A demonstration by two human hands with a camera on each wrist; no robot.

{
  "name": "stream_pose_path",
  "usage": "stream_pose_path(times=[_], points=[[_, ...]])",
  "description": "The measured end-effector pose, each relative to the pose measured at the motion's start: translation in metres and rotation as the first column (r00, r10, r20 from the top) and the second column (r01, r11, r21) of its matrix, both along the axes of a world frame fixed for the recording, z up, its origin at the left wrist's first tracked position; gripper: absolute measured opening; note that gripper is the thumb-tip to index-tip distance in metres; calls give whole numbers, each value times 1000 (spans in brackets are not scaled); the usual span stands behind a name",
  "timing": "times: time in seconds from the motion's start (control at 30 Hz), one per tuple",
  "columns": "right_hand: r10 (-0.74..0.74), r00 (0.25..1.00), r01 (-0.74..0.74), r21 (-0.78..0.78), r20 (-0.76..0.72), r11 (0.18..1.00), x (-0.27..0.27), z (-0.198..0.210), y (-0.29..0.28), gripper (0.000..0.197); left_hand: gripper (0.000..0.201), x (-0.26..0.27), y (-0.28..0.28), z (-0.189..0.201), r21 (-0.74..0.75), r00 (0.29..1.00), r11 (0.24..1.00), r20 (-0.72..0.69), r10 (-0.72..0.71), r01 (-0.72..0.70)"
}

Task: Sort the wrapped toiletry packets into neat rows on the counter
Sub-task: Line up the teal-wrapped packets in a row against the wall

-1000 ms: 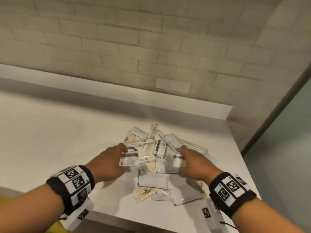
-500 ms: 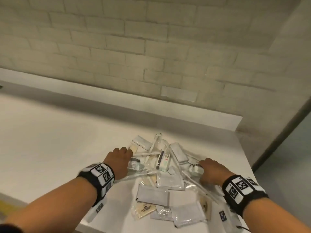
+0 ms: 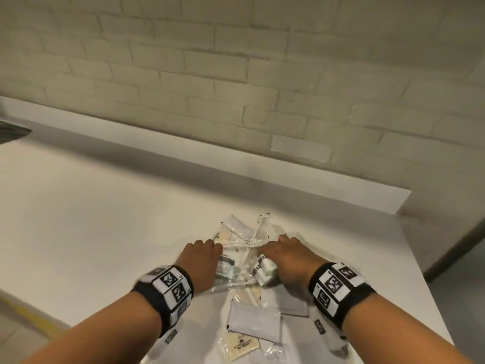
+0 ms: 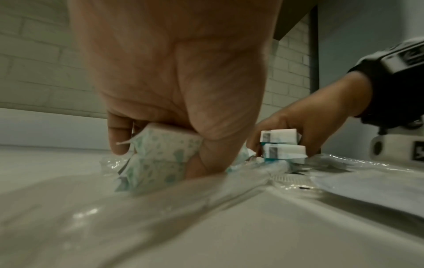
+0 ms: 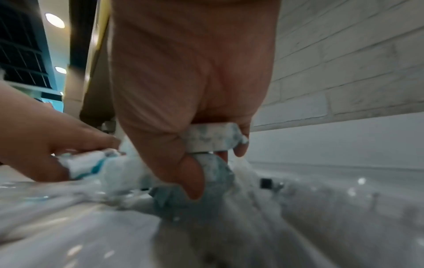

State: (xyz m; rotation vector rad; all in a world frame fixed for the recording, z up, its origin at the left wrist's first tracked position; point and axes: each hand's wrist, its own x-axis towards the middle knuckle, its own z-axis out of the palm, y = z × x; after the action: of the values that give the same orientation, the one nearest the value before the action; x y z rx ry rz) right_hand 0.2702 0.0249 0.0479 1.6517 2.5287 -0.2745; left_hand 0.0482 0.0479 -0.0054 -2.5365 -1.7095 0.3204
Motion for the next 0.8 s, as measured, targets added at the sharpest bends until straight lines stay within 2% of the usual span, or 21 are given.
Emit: stream_pose_path(times=[0.13,0.23,0.37,0.43,0.5,0.6,0.7,0.73,0.8], points=[[-47,998,47,-20,-29,999,0,-2,15,61,51,-9,1,4,-86,999,996,41,-23,26],[-80,996,80,23,26,997,-2,-5,27,48,51,-29,7,14,-160,989,987,146,-6,29],[-216,974,219,-35,73,975,0,24,47,46,50,-75,29,33,-187,978,982,200,52,-14],[-327,944,323,-63,-52,944,-14,47,57,46,51,-103,46,39,-167,984,984,159,87,-60],[-363,920,355,-81,-148,931,-47,58,61,46,52,-127,60,39,-160,988,982,99,118,-101],[-250,963,230,-184,-97,956,-120,39,57,47,52,-151,73,30,-187,985,973,82,150,-132],[-92,994,103,-271,51,957,-173,7,54,54,57,-164,79,21,-242,973,962,158,166,-125],[-75,992,100,-267,103,958,-180,-2,60,57,59,-168,80,19,-252,970,962,183,159,-110],[-136,980,169,-237,147,957,-178,-11,73,60,62,-172,80,16,-260,961,963,238,138,-74]])
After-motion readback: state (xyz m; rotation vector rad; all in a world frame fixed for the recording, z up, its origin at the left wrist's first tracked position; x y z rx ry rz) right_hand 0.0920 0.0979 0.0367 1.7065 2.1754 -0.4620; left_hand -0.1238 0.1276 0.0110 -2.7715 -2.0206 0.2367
